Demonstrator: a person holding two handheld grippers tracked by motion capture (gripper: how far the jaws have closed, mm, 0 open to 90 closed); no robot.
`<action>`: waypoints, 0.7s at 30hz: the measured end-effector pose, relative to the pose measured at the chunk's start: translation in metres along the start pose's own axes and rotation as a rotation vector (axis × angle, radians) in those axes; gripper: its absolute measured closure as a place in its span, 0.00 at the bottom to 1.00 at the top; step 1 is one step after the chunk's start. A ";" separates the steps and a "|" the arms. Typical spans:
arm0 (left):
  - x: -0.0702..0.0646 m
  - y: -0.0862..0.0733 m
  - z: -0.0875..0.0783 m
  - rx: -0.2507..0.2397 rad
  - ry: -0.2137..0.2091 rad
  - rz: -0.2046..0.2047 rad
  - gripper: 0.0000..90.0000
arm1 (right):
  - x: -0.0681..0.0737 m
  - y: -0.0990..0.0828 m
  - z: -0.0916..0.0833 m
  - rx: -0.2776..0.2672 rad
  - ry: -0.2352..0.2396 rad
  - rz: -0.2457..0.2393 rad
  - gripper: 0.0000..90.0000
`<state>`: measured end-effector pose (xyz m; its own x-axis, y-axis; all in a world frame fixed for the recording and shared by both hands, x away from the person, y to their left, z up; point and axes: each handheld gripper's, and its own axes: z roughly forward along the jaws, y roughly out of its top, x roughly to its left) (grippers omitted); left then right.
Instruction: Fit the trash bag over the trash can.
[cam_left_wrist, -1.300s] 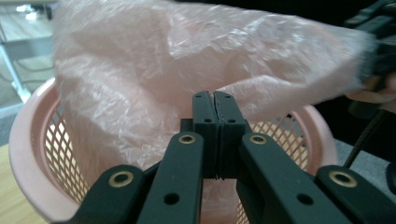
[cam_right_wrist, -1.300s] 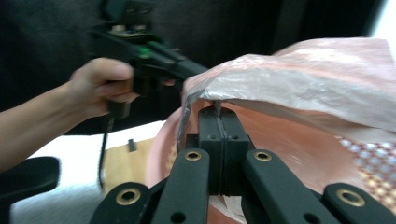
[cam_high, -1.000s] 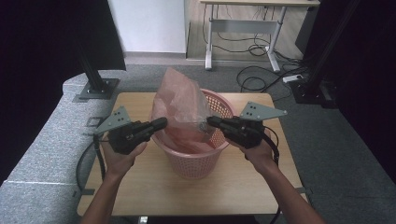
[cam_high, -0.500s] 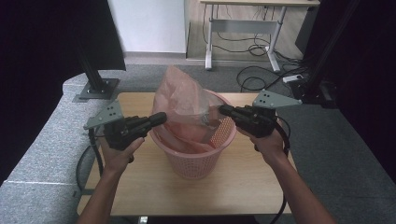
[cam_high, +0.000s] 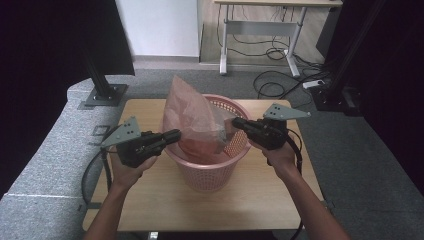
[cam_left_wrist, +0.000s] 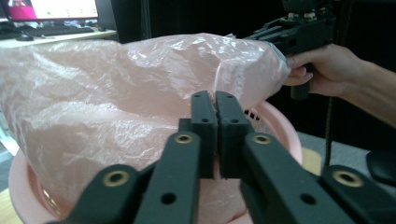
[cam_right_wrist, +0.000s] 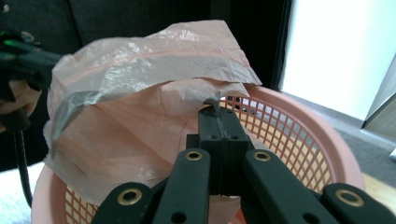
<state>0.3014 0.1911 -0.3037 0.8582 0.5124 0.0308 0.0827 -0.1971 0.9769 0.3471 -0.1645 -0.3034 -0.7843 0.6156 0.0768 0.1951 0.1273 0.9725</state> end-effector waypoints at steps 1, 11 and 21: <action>-0.001 0.000 0.001 0.005 0.016 0.008 0.79 | -0.001 -0.002 0.000 0.001 0.000 0.005 1.00; -0.005 0.006 0.022 0.074 0.027 0.016 0.34 | 0.011 0.005 -0.001 -0.023 0.058 0.012 1.00; -0.010 0.006 0.030 0.092 0.062 0.044 0.48 | 0.019 0.016 0.002 -0.035 0.089 0.015 1.00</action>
<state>0.3085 0.1597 -0.3043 0.8291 0.5519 0.0892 0.0940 -0.2948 0.9509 0.3362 -0.1492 -0.2863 -0.8309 0.5456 0.1090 0.1875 0.0901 0.9781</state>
